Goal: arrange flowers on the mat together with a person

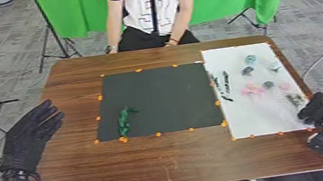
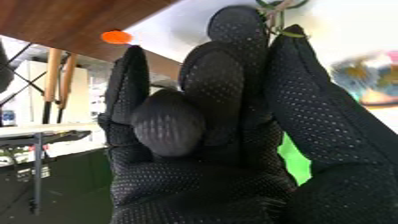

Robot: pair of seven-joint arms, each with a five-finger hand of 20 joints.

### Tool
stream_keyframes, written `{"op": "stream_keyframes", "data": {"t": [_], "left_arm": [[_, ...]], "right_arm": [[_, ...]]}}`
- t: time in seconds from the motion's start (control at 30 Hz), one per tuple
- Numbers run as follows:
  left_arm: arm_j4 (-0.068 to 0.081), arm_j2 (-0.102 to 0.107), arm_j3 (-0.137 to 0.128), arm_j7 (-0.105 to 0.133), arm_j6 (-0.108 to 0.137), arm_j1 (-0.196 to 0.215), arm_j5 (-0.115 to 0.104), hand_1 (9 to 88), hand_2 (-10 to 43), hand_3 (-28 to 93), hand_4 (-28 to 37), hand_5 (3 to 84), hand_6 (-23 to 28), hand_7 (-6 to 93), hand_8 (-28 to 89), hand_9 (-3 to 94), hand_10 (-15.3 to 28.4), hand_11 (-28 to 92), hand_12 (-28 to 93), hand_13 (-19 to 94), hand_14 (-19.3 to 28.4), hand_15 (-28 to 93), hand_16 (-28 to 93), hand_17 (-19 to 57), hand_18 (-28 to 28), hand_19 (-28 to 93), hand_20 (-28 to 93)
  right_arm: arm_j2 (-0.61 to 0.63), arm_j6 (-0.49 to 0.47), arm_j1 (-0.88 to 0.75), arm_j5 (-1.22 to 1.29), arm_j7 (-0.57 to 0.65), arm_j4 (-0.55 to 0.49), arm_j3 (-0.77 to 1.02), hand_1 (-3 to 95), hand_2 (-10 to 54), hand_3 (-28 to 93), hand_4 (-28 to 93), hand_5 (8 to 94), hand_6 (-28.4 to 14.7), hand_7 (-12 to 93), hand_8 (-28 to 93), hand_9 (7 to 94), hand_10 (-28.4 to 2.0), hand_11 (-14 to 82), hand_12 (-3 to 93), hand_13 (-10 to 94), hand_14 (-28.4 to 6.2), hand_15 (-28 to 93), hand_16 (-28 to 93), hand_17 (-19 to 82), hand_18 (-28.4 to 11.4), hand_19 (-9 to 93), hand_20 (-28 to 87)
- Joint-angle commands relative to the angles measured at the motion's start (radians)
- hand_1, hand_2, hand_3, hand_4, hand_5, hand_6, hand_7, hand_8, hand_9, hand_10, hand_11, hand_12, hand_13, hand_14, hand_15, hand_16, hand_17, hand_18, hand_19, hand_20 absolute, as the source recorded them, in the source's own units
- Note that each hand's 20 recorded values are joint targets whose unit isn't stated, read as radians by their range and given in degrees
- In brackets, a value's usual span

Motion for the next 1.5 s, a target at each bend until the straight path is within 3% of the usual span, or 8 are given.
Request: {"op": "stream_keyframes", "data": {"t": [0.03,0.23,0.37,0.63,0.8,1.0,1.27,1.5], "left_arm": [[0.005,-0.001,0.003,-0.005,-0.007,0.013,-0.004,28.0,2.4,72,-19.8,40.6,6.2,17.8,-9,33.2,14.1,27,12,27,15.9,37,-2,-7.4,20.4,48,10],[0.003,-0.001,0.004,-0.003,-0.006,0.017,-0.004,28.0,2.5,72,-19.9,40.7,6.3,17.8,-9,33.2,14.0,27,12,27,15.9,37,-2,-7.4,20.4,48,10],[0.000,-0.001,0.002,-0.003,0.000,0.024,-0.006,28.0,2.5,72,-19.9,40.7,6.3,17.8,-9,33.3,14.1,27,12,27,15.9,37,-2,-7.4,20.3,48,10],[-0.002,0.001,-0.001,-0.010,0.002,0.029,-0.004,27.9,2.4,72,-19.9,40.7,6.2,17.8,-9,33.3,14.1,27,12,27,15.9,37,-2,-7.4,20.3,48,10],[-0.003,-0.016,0.004,-0.025,-0.002,0.026,0.002,28.0,2.4,72,-19.9,40.7,6.3,17.8,-9,33.4,14.1,27,12,27,15.9,37,-2,-7.4,20.4,48,10],[0.001,-0.010,0.013,-0.024,0.003,0.017,0.003,27.9,2.4,72,-19.9,40.6,6.2,17.7,-9,33.4,14.1,27,13,27,15.9,37,-2,-7.4,20.4,48,10],[0.003,-0.010,0.018,-0.031,0.006,0.016,0.003,28.0,2.4,72,-20.0,40.6,6.2,17.6,-9,33.5,14.1,27,13,27,16.0,37,-2,-7.3,20.4,48,10],[-0.001,-0.011,0.014,-0.031,0.004,0.028,0.003,27.9,2.4,73,-20.0,40.7,6.2,17.7,-9,33.6,14.2,27,13,27,16.0,37,-2,-7.3,20.4,48,10]], "right_arm": [[0.015,0.140,0.015,-0.041,-0.038,-0.077,-0.009,41.9,-5.5,81,-28,79.7,0.4,45,14,81.6,-11.0,58.5,33.9,74,-10.2,81,30,35,-18.8,80,34],[0.035,0.257,0.110,-0.067,-0.065,-0.100,-0.075,40.8,-6.6,83,-24,80.5,0.3,47,16,83.5,-10.9,60.8,34.6,76,-10.4,84,31,36,-19.4,82,35],[0.046,0.289,0.274,-0.056,-0.098,-0.079,-0.201,40.4,-6.7,83,-22,80.9,0.2,47,17,83.9,-11.1,61.9,34.9,76,-10.6,85,31,36,-19.5,82,35],[0.010,0.185,0.618,-0.038,-0.202,-0.020,-0.531,39.5,-7.0,83,-18,81.1,0.5,50,18,84.9,-11.3,64.1,35.1,77,-10.8,87,32,37,-19.8,84,36],[-0.069,0.104,0.793,-0.065,-0.264,0.029,-0.757,36.9,-6.6,85,-12,81.5,1.0,53,19,86.4,-10.7,67.0,35.8,80,-10.5,90,32,39,-20.4,87,37],[-0.137,0.007,0.961,-0.080,-0.297,0.117,-0.978,34.9,-6.5,86,-8,82.2,1.1,55,19,87.6,-10.5,68.1,36.0,81,-10.1,90,32,40,-20.7,88,37],[-0.214,-0.068,1.039,-0.166,-0.252,0.224,-1.099,34.3,-6.5,87,-8,82.6,1.7,56,18,88.3,-10.1,68.1,36.1,82,-10.0,90,32,41,-21.2,88,37],[-0.256,-0.114,1.017,-0.231,-0.164,0.233,-1.095,31.8,-7.6,89,-3,85.2,2.0,56,19,90.7,-9.9,68.6,36.1,84,-10.1,91,31,44,-22.2,90,36]]}}
